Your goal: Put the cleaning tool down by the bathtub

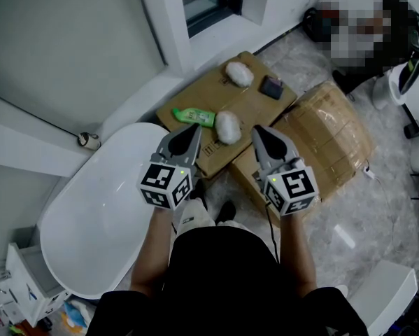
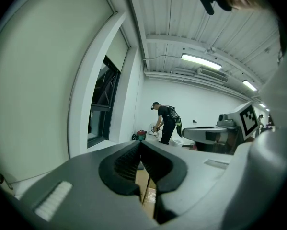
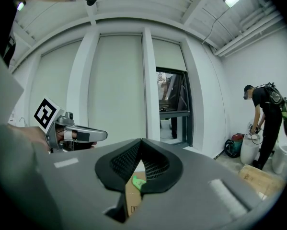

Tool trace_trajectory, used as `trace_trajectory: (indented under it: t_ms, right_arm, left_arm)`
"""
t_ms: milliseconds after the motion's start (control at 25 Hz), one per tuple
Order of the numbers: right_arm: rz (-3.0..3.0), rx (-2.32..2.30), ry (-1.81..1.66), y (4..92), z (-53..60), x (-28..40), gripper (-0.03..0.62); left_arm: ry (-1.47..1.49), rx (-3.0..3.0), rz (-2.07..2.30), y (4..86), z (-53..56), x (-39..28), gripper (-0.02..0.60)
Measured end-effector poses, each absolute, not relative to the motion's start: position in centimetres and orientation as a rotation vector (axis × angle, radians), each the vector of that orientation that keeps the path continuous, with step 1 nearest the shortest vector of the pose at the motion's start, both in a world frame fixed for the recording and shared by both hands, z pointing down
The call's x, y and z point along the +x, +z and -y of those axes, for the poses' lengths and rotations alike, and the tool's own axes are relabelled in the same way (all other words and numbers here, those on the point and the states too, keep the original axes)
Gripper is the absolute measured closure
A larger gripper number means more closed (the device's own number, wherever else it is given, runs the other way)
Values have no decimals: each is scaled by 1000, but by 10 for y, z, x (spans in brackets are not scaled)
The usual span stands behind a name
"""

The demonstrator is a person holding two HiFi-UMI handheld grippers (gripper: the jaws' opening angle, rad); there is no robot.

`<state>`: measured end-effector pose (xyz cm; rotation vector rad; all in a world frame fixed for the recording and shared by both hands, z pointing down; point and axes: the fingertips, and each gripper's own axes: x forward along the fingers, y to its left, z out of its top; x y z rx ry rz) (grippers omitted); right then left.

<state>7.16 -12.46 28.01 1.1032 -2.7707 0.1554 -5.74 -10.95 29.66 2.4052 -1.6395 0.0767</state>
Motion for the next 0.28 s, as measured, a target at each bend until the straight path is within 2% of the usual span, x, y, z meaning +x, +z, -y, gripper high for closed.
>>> trace_trajectory:
  t_ms: [280]
  right_arm:
    - [2755,1113,164,285,128,75,586]
  left_arm:
    - [77,2400,1635,298,111,-57,584]
